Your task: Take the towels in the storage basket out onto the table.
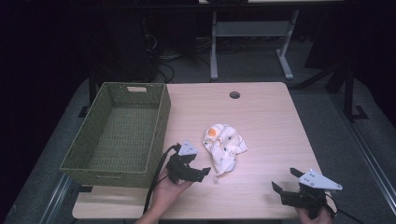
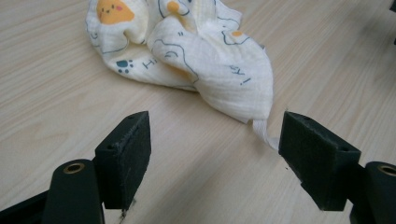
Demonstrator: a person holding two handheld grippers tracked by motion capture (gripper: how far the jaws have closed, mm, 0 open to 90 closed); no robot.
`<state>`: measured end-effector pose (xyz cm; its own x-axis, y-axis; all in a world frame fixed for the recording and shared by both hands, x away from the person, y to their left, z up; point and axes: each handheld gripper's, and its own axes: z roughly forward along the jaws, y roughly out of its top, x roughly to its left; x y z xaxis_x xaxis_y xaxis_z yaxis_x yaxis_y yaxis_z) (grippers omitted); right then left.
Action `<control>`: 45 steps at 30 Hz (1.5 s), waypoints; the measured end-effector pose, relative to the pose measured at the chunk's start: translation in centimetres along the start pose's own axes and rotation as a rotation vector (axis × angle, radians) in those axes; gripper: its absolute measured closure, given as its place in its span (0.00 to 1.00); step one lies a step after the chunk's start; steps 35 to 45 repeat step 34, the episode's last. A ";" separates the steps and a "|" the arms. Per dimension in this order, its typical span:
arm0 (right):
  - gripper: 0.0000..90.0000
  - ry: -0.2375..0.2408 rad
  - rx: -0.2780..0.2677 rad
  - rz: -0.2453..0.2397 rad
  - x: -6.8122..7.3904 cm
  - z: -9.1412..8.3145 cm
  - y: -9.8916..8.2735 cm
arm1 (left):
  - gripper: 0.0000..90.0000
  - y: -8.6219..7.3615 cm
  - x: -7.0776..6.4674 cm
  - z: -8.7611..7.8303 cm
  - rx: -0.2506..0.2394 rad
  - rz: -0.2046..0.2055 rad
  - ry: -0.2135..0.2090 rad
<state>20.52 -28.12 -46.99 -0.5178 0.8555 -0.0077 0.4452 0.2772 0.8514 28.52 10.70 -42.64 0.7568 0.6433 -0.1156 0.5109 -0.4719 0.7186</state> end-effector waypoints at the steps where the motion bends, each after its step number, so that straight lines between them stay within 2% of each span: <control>1: 0.15 0.000 0.001 -0.001 0.0 0.0 0.0 | 0.27 -0.2 0.0 -0.1 -0.001 0.000 0.001; 16: 0.15 -0.001 0.009 -0.002 0.1 0.1 -0.1 | 0.27 -1.9 -0.6 -1.1 0.002 -0.003 -0.016; 20: 0.15 -0.002 0.007 -0.002 0.2 0.1 -0.1 | 0.27 -2.8 -0.9 -1.4 -0.016 -0.040 -0.042; 24: 0.15 0.000 0.008 0.003 0.1 0.1 -0.1 | 0.27 -3.3 -1.5 -1.4 0.003 -0.021 -0.034; 28: 0.15 0.002 0.005 0.005 0.1 -0.1 -0.2 | 0.27 -3.6 -1.5 -1.4 0.008 -0.032 -0.044; 33: 0.15 0.005 -0.005 0.010 0.3 -0.4 -0.3 | 0.26 -3.6 -1.6 -1.3 0.004 -0.015 -0.029; 45: 0.15 0.007 -0.005 0.011 0.3 -0.3 -0.3 | 0.26 -3.6 -1.5 -1.3 0.001 -0.019 -0.031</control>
